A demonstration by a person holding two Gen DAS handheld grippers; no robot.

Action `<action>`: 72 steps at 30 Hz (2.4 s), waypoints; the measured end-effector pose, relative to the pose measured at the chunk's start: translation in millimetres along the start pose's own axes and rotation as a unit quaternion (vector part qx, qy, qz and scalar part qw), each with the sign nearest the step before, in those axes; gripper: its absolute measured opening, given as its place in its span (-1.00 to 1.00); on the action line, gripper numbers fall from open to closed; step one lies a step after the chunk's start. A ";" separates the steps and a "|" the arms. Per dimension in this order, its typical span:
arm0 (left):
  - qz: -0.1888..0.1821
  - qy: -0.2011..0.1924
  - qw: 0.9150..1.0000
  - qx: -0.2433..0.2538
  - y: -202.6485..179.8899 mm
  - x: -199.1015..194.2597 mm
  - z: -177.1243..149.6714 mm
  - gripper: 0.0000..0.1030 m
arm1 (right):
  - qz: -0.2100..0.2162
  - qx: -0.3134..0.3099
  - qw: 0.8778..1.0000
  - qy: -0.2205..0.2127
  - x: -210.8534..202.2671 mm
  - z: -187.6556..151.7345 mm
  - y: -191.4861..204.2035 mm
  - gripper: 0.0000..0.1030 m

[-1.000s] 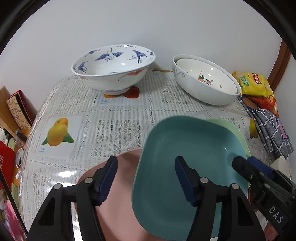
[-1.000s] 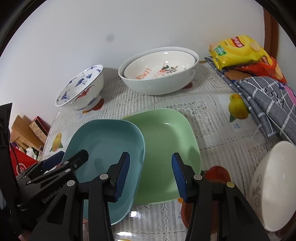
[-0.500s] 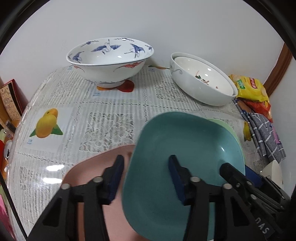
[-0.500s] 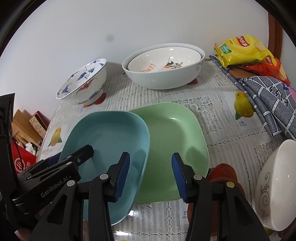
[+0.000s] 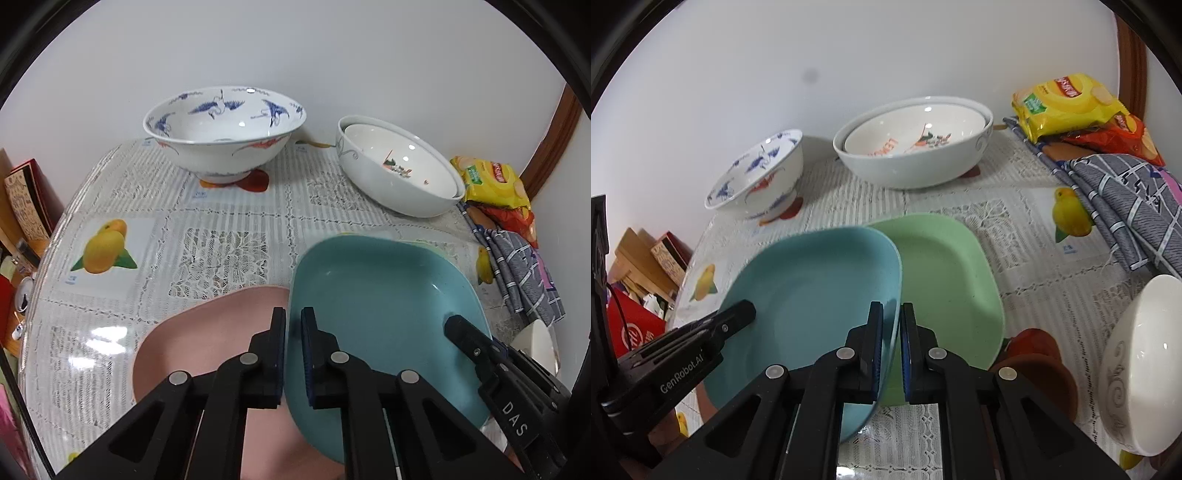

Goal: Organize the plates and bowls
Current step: 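Lift the blue plate with both grippers and carry it over the pink plate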

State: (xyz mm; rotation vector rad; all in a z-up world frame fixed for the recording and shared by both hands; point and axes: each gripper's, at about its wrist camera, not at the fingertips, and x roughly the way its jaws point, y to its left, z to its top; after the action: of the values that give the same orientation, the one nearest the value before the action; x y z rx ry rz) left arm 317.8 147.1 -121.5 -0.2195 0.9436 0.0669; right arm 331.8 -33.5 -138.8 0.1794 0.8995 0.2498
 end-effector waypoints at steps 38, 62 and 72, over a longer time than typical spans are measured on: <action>-0.007 -0.077 0.997 0.012 -34.1 -179.0 -63.3 -0.83 | 0.029 0.014 0.996 -0.085 -185.1 -50.1 8.8 -0.86; 0.000 -0.082 0.997 -0.005 -32.8 -190.5 -53.9 -0.83 | 0.041 0.006 0.995 -0.087 -194.3 -38.5 13.5 -0.86; 0.009 -0.086 0.996 -0.009 -29.6 -190.3 -47.0 -0.83 | 0.049 0.003 0.995 -0.086 -190.1 -30.4 18.6 -0.86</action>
State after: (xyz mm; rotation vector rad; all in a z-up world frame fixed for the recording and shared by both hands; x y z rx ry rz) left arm 173.3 115.5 10.5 -0.2176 0.7731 0.1091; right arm 191.9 -69.1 -10.1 0.2467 0.7213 0.3172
